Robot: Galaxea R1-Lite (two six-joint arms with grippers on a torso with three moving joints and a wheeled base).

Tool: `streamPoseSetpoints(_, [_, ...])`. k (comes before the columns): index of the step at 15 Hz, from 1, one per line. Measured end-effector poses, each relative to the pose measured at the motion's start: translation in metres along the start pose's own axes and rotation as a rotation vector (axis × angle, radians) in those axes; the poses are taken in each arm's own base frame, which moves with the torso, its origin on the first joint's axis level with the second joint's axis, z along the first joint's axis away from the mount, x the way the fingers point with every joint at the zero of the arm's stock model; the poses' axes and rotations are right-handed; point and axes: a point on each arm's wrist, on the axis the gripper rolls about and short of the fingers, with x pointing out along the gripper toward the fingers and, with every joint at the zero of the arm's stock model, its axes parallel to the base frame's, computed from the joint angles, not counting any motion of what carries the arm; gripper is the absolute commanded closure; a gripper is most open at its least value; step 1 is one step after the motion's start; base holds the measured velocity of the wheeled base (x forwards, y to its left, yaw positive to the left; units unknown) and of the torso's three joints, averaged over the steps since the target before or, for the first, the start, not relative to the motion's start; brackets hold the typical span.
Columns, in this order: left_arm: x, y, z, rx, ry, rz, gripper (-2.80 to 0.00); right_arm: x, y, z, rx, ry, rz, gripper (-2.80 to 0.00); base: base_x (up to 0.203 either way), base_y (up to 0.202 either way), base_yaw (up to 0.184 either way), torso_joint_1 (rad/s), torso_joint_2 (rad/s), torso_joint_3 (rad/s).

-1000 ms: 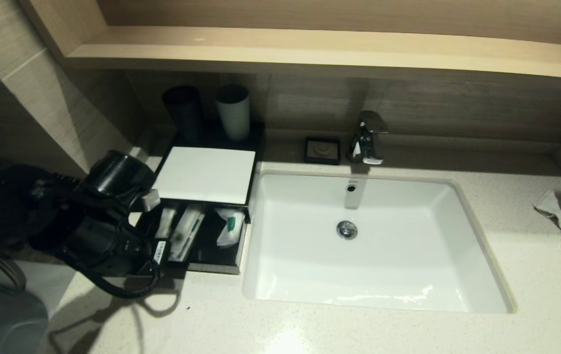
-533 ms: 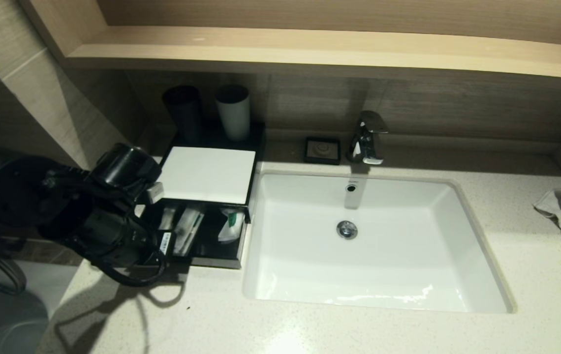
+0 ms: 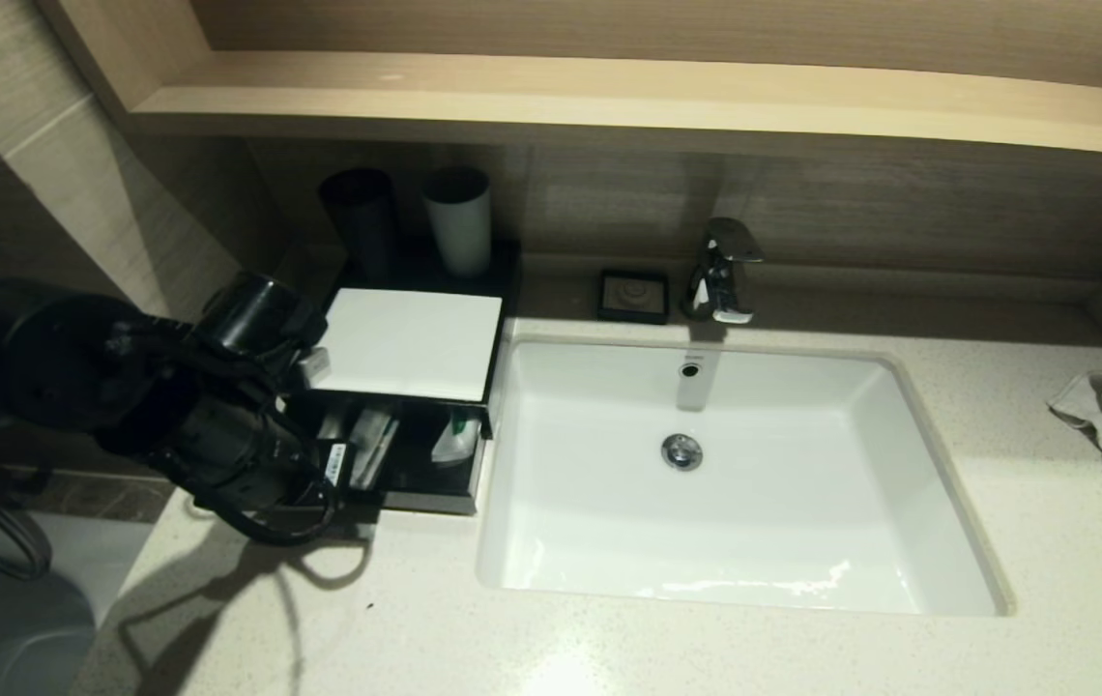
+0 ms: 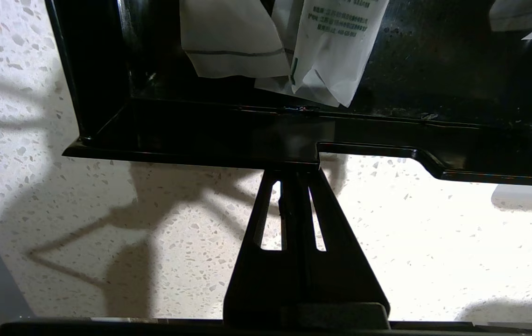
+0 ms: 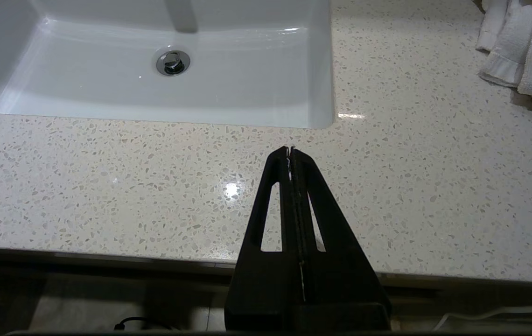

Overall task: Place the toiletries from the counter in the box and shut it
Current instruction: Close the drawer

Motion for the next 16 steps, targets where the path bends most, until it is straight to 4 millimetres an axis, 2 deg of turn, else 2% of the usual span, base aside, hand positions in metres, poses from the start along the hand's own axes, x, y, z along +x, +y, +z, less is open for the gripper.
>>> streamPoseSetpoints(13, [0.008, -0.004, 0.016, -0.004, -0.024, -0.001, 0.0, 0.0, 0.0, 0.0, -0.001, 0.0, 0.001, 0.0, 0.0, 0.0, 0.0, 0.0, 0.0, 0.0])
streamPoseSetpoints(16, [0.006, -0.007, 0.026, -0.029, -0.054, -0.009, 0.0, 0.0, 0.0, 0.0, 0.0, 0.0, 0.0, 0.0, 0.0, 0.0, 0.0, 0.0, 0.0, 0.0])
